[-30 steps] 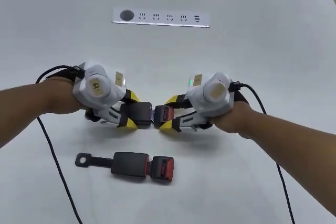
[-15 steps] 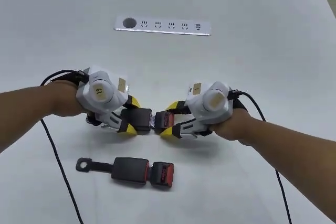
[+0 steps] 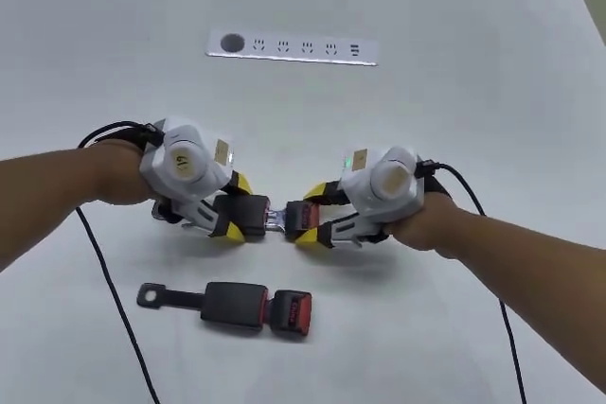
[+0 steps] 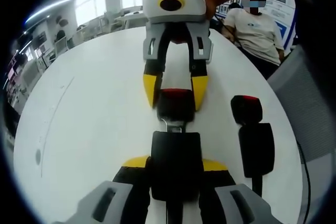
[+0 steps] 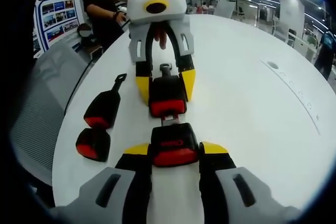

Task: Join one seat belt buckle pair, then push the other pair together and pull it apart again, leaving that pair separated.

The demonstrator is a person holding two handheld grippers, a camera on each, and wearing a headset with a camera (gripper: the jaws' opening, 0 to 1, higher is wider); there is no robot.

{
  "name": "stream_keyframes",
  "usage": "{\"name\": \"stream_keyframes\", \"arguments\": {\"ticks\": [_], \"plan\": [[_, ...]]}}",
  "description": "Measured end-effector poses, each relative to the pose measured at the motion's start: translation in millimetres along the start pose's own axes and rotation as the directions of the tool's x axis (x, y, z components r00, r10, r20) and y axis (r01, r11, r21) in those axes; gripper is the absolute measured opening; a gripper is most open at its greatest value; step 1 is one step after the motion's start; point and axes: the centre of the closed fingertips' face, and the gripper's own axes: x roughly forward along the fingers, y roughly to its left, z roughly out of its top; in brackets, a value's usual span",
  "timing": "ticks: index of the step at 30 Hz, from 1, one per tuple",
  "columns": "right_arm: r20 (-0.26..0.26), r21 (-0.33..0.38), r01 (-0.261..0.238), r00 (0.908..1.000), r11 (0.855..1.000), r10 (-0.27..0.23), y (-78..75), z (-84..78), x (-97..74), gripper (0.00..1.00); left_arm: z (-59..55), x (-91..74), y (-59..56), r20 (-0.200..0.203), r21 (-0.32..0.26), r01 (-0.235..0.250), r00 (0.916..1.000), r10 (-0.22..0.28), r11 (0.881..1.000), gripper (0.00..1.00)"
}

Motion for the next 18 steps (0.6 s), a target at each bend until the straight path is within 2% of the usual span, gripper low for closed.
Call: {"name": "stream_keyframes", "arguments": {"ticks": [3, 6, 10, 12, 18], "plan": [[-0.022, -0.017, 0.005, 0.9997, 1.0, -0.005, 1.6, -5.2, -6.7, 0.33, 0.5, -0.3, -0.5, 0.002, -0.002, 0.0, 1.0, 0.0, 1.0, 0.36], [-0.013, 0.013, 0.012, 0.9999, 1.0, -0.012, -4.6, -13.6, -14.5, 0.33, -0.1, -0.3, 0.1, 0.002, -0.003, 0.001, 1.0, -0.001, 1.0, 0.36], [-0.035, -0.022, 0.041, 0.9985, 0.999, -0.041, -5.3, -26.1, -24.5, 0.33, -0.9, -0.4, 0.7, 0.003, -0.009, 0.003, 1.0, -0.003, 1.0, 0.36], [-0.034, -0.014, 0.054, 0.9979, 0.998, -0.054, -12.0, -32.2, -27.4, 0.34, -0.9, -0.5, 0.8, 0.003, -0.012, 0.005, 1.0, -0.005, 1.0, 0.36], [-0.047, -0.011, 0.061, 0.997, 0.998, -0.061, -13.4, -48.5, -35.6, 0.34, -1.2, -0.6, 1.6, 0.004, -0.006, 0.005, 1.0, -0.005, 1.0, 0.36]]}}
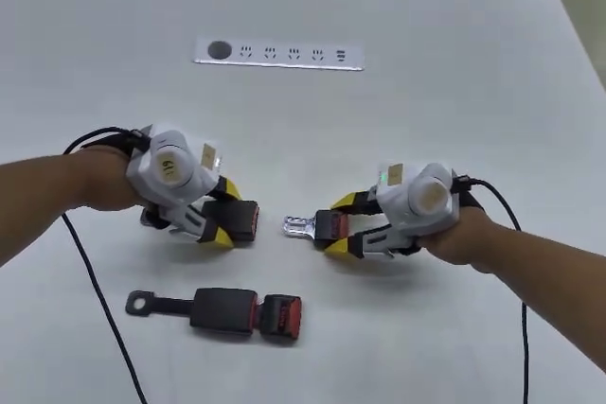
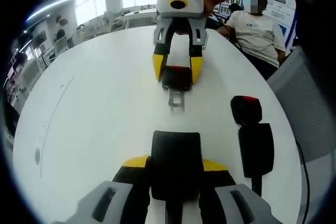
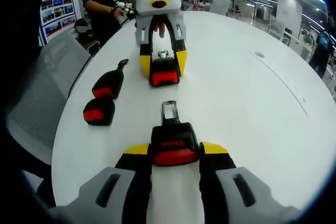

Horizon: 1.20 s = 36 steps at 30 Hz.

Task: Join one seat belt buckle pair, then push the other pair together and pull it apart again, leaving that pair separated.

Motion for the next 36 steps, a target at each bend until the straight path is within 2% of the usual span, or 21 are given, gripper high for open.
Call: {"name": "stream_keyframes", "arguments": {"ticks": [2, 3, 6, 8, 15, 28, 36], "plan": [[-0.003, 0.009, 0.004, 1.0, 1.0, -0.004, -3.3, -5.7, 0.6, 0.34, 0.0, 0.0, 0.0, -0.001, 0.002, -0.001, 1.0, 0.001, 1.0, 0.36], [-0.004, 0.01, 0.005, 1.0, 1.0, -0.005, -3.0, -5.1, -6.5, 0.34, 0.1, 0.0, 0.0, -0.001, 0.002, -0.001, 1.0, 0.001, 1.0, 0.36], [-0.011, 0.011, 0.008, 0.9999, 1.0, -0.008, -3.5, -13.3, -13.4, 0.34, 0.2, -0.4, 0.2, 0.005, -0.009, -0.005, 1.0, 0.005, 1.0, 0.36], [-0.016, 0.02, 0.027, 0.9995, 0.999, -0.027, -6.5, -19.8, -18.8, 0.34, -1.0, -0.4, 1.0, 0.005, -0.019, -0.008, 1.0, 0.008, 1.0, 0.36], [-0.001, 0.039, 0.03, 0.9995, 0.999, -0.03, -5.3, -33.6, -33.4, 0.34, -1.5, -0.5, 0.6, -0.001, -0.027, -0.012, 0.9999, 0.012, 1.0, 0.36], [0.003, 0.047, 0.025, 0.9997, 0.999, -0.025, -0.8, -45.8, -49.8, 0.34, -1.3, -0.7, -0.6, 0.012, -0.048, -0.018, 0.9998, 0.019, 0.999, 0.36], [-0.004, 0.054, 0.033, 0.9995, 0.998, -0.032, -1.0, -52.7, -60.0, 0.34, 0.4, -1.3, -3.1, -0.009, -0.043, -0.017, 0.9998, 0.017, 0.999, 0.36]]}}
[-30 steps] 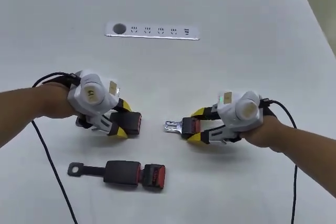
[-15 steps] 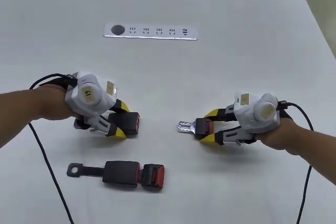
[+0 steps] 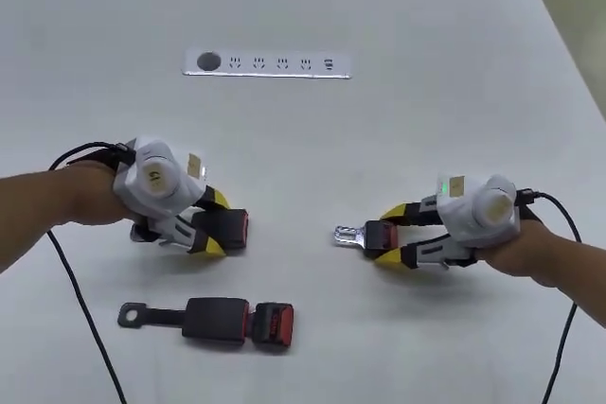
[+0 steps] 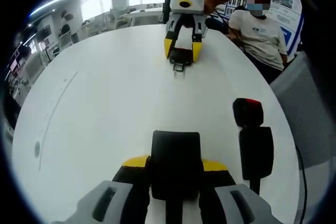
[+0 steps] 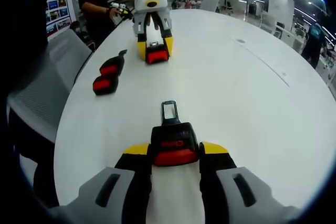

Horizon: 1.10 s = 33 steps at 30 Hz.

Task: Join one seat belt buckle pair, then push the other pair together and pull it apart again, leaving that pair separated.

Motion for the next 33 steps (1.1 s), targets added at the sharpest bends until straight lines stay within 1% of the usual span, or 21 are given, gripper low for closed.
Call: {"name": "stream_keyframes", "arguments": {"ticks": [5, 6, 8, 10, 13, 15, 17, 19, 21, 22, 23, 24, 25, 26, 27, 28, 29, 30, 31, 32, 33], "plan": [[-0.016, -0.029, 0.0, 0.9999, 1.0, 0.0, 1.9, -2.7, -5.0, 0.34, 0.3, -0.1, 0.4, 0.002, -0.044, -0.005, 1.0, 0.005, 0.999, 0.36], [-0.028, -0.059, 0.005, 0.9996, 0.998, -0.006, 2.0, -4.3, -6.0, 0.34, 2.1, -0.6, -0.1, 0.006, -0.063, -0.004, 1.0, 0.005, 0.998, 0.37], [-0.029, -0.048, 0.014, 0.9995, 0.999, -0.015, 2.3, -5.1, -6.4, 0.35, 3.1, -1.5, 0.3, 0.016, -0.122, -0.007, 0.9998, 0.009, 0.992, 0.38], [-0.035, 0.005, 0.072, 0.9968, 0.997, -0.072, -3.8, -5.4, -7.5, 0.43, 5.8, -3.1, 0.2, 0.018, -0.16, -0.021, 0.9996, 0.024, 0.987, 0.43], [0.011, 0.059, 0.071, 0.9973, 0.996, -0.072, -4.2, 5.3, -11.1, 0.56, 4.6, -7.0, 4.9, 0.022, -0.197, -0.052, 0.9981, 0.058, 0.979, 0.61], [0.042, 0.038, 0.108, 0.9931, 0.993, -0.11, -8.7, 11.2, -14.0, 0.56, 5.1, -14.4, 2.0, 0.031, -0.185, -0.051, 0.9978, 0.058, 0.981, 0.64], [0.051, 0.09, 0.128, 0.9898, 0.988, -0.133, -10.3, 14.2, -18.2, 0.63, 8.4, -21.3, 4.7, 0.051, -0.175, -0.086, 0.994, 0.096, 0.981, 0.63], [0.073, 0.162, 0.188, 0.9766, 0.969, -0.202, -17.0, 19.6, -25.1, 0.71, 9.0, -28.4, 10.4, 0.083, -0.212, -0.128, 0.9854, 0.148, 0.969, 0.69], [0.131, 0.318, 0.187, 0.9622, 0.929, -0.239, -16.9, 27.2, -31.8, 0.71, 6.5, -34.3, 12.7, 0.094, -0.269, -0.16, 0.9771, 0.191, 0.95, 0.74], [0.157, 0.345, 0.232, 0.9411, 0.909, -0.3, -21.3, 31.5, -38.4, 0.72, 6.1, -36.3, 11.7, 0.097, -0.296, -0.17, 0.9735, 0.207, 0.94, 0.75], [0.168, 0.354, 0.252, 0.93, 0.901, -0.327, -21.5, 32.6, -41.5, 0.74, 2.3, -38.0, 10.6, 0.083, -0.307, -0.188, 0.9714, 0.223, 0.933, 0.75], [0.166, 0.367, 0.272, 0.9219, 0.89, -0.35, -19.6, 32.7, -44.8, 0.75, -0.5, -42.0, 8.2, 0.076, -0.289, -0.215, 0.9662, 0.246, 0.933, 0.75], [0.155, 0.384, 0.292, 0.9147, 0.876, -0.373, -17.5, 31.7, -47.7, 0.76, -2.5, -45.7, 10.1, 0.081, -0.294, -0.245, 0.9567, 0.28, 0.924, 0.75], [0.144, 0.398, 0.333, 0.8976, 0.855, -0.417, -17.0, 28.9, -51.5, 0.76, -5.8, -51.4, 9.8, 0.085, -0.323, -0.264, 0.9483, 0.306, 0.909, 0.75], [0.151, 0.403, 0.346, 0.8879, 0.847, -0.435, -12.7, 28.7, -53.1, 0.76, -6.7, -57.0, 9.5, 0.086, -0.361, -0.284, 0.9382, 0.335, 0.888, 0.76], [0.152, 0.415, 0.346, 0.8854, 0.841, -0.439, -7.9, 29.9, -54.6, 0.76, -5.6, -63.7, 9.3, 0.104, -0.399, -0.303, 0.9228, 0.371, 0.866, 0.76], [0.162, 0.44, 0.325, 0.8881, 0.837, -0.43, -1.2, 31.7, -53.9, 0.76, -3.0, -68.6, 8.0, 0.122, -0.418, -0.307, 0.9138, 0.387, 0.855, 0.78], [0.154, 0.485, 0.279, 0.9061, 0.829, -0.394, 11.4, 31.1, -50.9, 0.78, -0.6, -75.0, 7.3, 0.141, -0.453, -0.32, 0.896, 0.421, 0.832, 0.8], [0.132, 0.462, 0.318, 0.8983, 0.828, -0.419, 11.6, 28.5, -52.7, 0.8, -0.8, -79.3, 7.1, 0.146, -0.464, -0.339, 0.8824, 0.447, 0.819, 0.83], [0.13, 0.447, 0.348, 0.8861, 0.824, -0.445, 14.6, 28.9, -54.7, 0.8, -0.8, -86.4, 7.3, 0.157, -0.483, -0.363, 0.859, 0.487, 0.797, 0.85], [0.146, 0.454, 0.356, 0.8746, 0.817, -0.462, 16.4, 31.7, -57.0, 0.81, 2.5, -91.8, 5.1, 0.173, -0.501, -0.37, 0.8428, 0.51, 0.782, 0.86]]}}
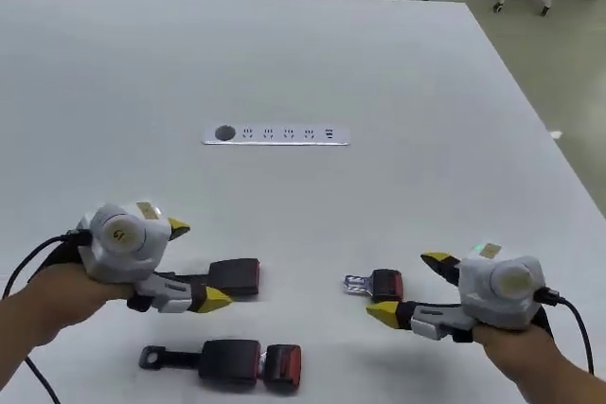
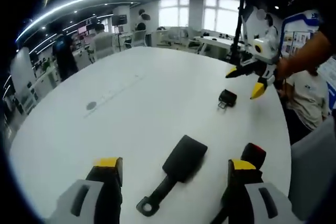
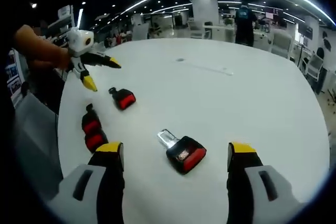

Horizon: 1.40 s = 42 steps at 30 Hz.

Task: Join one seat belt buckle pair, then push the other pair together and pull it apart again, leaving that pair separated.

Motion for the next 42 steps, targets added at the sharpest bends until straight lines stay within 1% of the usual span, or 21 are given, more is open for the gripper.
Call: {"name": "stream_keyframes", "arguments": {"ticks": [2, 3, 4, 7, 9, 11, 13, 15, 18, 21, 23, 26, 27, 29, 30, 31, 32, 34, 36, 39, 42], "plan": [[0.015, 0.021, 0.036, 0.9992, 0.999, -0.037, 4.1, 4.1, -8.6, 0.82, 3.1, -15.4, -1.3, 0.017, -0.045, -0.052, 0.9985, 0.053, 0.998, 0.86], [0.014, 0.023, 0.071, 0.9974, 0.997, -0.071, 2.9, 4.2, -12.2, 0.83, 7.6, -24.4, 3.5, 0.053, -0.052, -0.111, 0.9921, 0.114, 0.992, 0.87], [0.025, 0.034, 0.078, 0.9966, 0.996, -0.079, 5.0, 5.7, -13.9, 0.85, 7.2, -26.4, 6.6, 0.065, -0.057, -0.127, 0.9893, 0.13, 0.99, 0.89], [0.073, 0.041, 0.121, 0.9897, 0.992, -0.123, 14.2, 13.3, -21.7, 0.9, 2.9, -44.7, 7.7, 0.12, -0.15, -0.15, 0.9784, 0.168, 0.977, 0.91], [0.108, 0.023, 0.149, 0.9827, 0.989, -0.151, 20.5, 19.4, -28.7, 0.92, 3.3, -57.6, -5.2, 0.154, -0.182, -0.141, 0.9734, 0.17, 0.973, 0.93], [0.111, 0.025, 0.163, 0.98, 0.986, -0.165, 24.6, 18.1, -31.1, 0.96, -6.7, -65.2, -5.4, 0.157, -0.19, -0.168, 0.9675, 0.199, 0.967, 0.97], [0.11, 0.05, 0.165, 0.9794, 0.985, -0.17, 31.1, 15.6, -34.1, 0.99, -17.7, -73.6, -12.2, 0.137, -0.262, -0.177, 0.9663, 0.218, 0.949, 0.98], [0.108, 0.055, 0.158, 0.9807, 0.986, -0.163, 39.7, 12.2, -37.2, 1.0, -20.7, -83.2, -18.7, 0.154, -0.23, -0.195, 0.96, 0.234, 0.953, 1.0], [0.131, 0.035, 0.169, 0.9763, 0.985, -0.172, 53.3, 12.7, -48.4, 1.0, -24.2, -101.4, -26.5, 0.196, -0.296, -0.194, 0.9461, 0.258, 0.935, 1.0], [0.142, 0.023, 0.181, 0.973, 0.983, -0.182, 57.8, 11.6, -54.0, 1.0, -35.1, -109.3, -25.2, 0.187, -0.299, -0.198, 0.9473, 0.26, 0.934, 1.0], [0.147, 0.016, 0.186, 0.9714, 0.982, -0.187, 61.9, 10.8, -57.1, 1.0, -40.0, -114.3, -33.4, 0.162, -0.303, -0.181, 0.9577, 0.238, 0.936, 1.0], [0.167, 0.0, 0.194, 0.9672, 0.981, -0.192, 67.8, 13.0, -63.4, 0.99, -43.6, -128.5, -32.1, 0.187, -0.279, -0.198, 0.9485, 0.256, 0.94, 1.0], [0.167, 0.0, 0.189, 0.9682, 0.982, -0.186, 70.6, 11.8, -64.1, 0.99, -47.1, -132.1, -32.6, 0.179, -0.283, -0.189, 0.9527, 0.245, 0.94, 1.0], [0.146, -0.017, 0.191, 0.9716, 0.981, -0.187, 75.1, 5.5, -65.9, 0.99, -55.3, -137.0, -38.8, 0.156, -0.224, -0.188, 0.9618, 0.225, 0.956, 1.0], [0.151, -0.02, 0.192, 0.9707, 0.981, -0.187, 77.1, 3.8, -68.9, 0.99, -54.7, -139.7, -44.9, 0.18, -0.194, -0.16, 0.964, 0.195, 0.968, 1.0], [0.152, -0.021, 0.193, 0.9705, 0.981, -0.187, 75.9, 2.8, -70.1, 0.99, -52.9, -142.3, -47.1, 0.208, -0.18, -0.154, 0.9593, 0.191, 0.971, 1.0], [0.15, -0.02, 0.198, 0.9698, 0.98, -0.192, 75.1, 1.6, -71.5, 1.0, -56.3, -144.3, -48.8, 0.196, -0.187, -0.17, 0.9586, 0.206, 0.967, 1.0], [0.153, -0.022, 0.203, 0.9684, 0.979, -0.197, 75.0, -1.1, -75.5, 1.0, -71.5, -145.8, -48.6, 0.12, -0.234, -0.175, 0.9709, 0.207, 0.956, 1.0], [0.144, -0.032, 0.203, 0.9699, 0.979, -0.196, 77.2, -4.7, -76.6, 1.0, -71.2, -149.1, -45.8, 0.162, -0.2, -0.18, 0.9634, 0.214, 0.963, 1.0], [0.146, -0.044, 0.206, 0.9695, 0.978, -0.197, 80.9, -6.5, -79.7, 1.0, -74.9, -150.9, -48.1, 0.134, -0.193, -0.174, 0.9702, 0.202, 0.966, 0.99], [0.144, -0.049, 0.204, 0.9702, 0.978, -0.195, 86.7, -7.9, -84.2, 1.0, -74.1, -153.7, -50.0, 0.147, -0.208, -0.18, 0.9659, 0.213, 0.961, 0.98]]}}
